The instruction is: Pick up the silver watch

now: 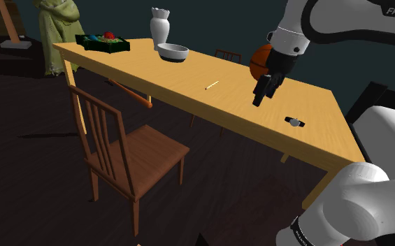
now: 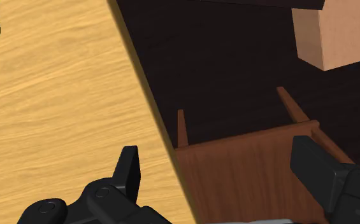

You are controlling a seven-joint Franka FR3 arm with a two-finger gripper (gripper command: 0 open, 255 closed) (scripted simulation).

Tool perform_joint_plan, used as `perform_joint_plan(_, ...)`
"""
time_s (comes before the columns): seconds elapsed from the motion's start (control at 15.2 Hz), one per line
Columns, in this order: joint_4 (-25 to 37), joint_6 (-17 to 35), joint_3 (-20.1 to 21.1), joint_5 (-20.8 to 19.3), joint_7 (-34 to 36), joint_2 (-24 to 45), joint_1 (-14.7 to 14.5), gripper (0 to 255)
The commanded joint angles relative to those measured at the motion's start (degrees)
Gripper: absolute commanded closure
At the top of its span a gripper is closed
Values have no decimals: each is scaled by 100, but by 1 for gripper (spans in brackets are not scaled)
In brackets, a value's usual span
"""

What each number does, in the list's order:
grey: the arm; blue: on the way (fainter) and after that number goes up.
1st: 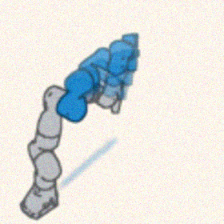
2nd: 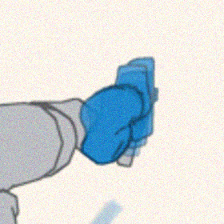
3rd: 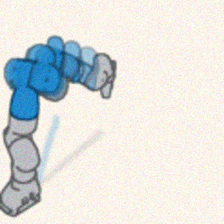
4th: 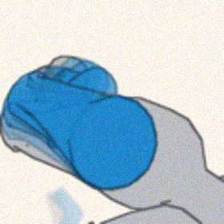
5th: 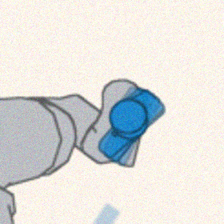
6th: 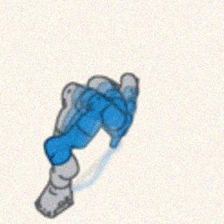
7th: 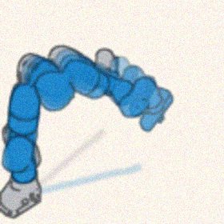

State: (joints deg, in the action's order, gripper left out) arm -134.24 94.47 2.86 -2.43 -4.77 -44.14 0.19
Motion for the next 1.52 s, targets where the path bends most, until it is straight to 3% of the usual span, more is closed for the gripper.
perform_joint_plan(0.0, 0, 0, 0, 0, 0, 0, 0, 0)
perform_joint_plan(0.53, -212, -362, -1404, -486, -1849, -293, 98, 0)
perform_joint_plan(1.06, 189, -604, -2847, -1059, -3733, 187, 122, 0)
perform_joint_plan(1.45, -190, -251, -2990, -1156, -3806, 172, 154, 0)
